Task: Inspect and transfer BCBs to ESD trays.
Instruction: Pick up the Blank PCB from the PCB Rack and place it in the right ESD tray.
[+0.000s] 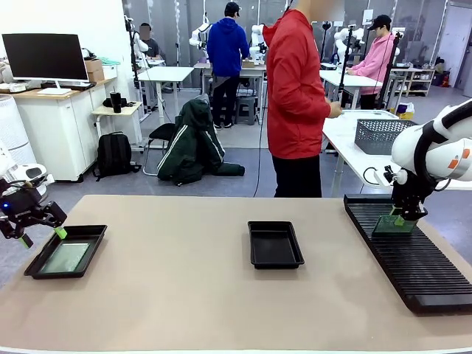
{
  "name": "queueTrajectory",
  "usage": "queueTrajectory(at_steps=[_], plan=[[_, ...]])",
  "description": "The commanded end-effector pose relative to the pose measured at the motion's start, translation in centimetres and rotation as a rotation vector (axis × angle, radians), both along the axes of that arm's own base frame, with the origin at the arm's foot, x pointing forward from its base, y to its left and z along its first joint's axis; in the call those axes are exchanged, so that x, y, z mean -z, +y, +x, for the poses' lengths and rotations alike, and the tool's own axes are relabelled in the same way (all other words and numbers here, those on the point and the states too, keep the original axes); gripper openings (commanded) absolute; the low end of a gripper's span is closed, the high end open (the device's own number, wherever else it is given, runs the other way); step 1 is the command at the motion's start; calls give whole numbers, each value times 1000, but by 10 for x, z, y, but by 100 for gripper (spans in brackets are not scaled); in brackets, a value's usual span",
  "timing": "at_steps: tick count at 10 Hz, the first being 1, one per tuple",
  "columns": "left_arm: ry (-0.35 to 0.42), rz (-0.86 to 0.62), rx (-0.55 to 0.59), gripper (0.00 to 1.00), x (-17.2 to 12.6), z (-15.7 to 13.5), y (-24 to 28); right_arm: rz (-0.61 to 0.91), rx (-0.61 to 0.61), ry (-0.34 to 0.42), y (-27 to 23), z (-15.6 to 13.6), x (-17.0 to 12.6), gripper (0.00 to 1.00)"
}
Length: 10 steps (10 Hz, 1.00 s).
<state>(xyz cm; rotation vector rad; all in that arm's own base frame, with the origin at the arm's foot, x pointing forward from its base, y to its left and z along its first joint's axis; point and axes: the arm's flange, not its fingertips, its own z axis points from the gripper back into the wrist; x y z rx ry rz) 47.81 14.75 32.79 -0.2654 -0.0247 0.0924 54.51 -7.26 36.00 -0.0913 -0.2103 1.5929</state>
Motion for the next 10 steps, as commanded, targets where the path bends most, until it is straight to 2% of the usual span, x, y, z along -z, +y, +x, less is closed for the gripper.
queueTrajectory(at_steps=[1, 2, 3, 4, 5, 6, 7, 8, 10], plan=[[-9, -6, 3, 100, 2, 1, 0, -6, 18, 10, -1, 5, 2, 24], [-9, -6, 3, 100, 2, 1, 0, -9, 20, 13, -1, 5, 2, 27], [-9, -6, 3, 100, 2, 1, 0, -11, 21, 17, -1, 5, 2, 16], [-9, -6, 3, 100, 2, 1, 0, -14, 18, 22, -1, 5, 2, 19], [-9, -6, 3, 100, 2, 1, 0, -14, 17, 23, -2, 5, 2, 8], [-9, -6, 3, 100, 2, 1, 0, -16, 19, 26, -2, 5, 1, 11], [-9, -6, 3, 100, 2, 1, 0, -14, 21, 25, -3, 5, 1, 0], [-9, -6, 3, 100, 2, 1, 0, -18, 29, 33, -3, 5, 2, 4], [-9, -6, 3, 100, 2, 1, 0, -1, 6, 8, -1, 0, 2, 4]])
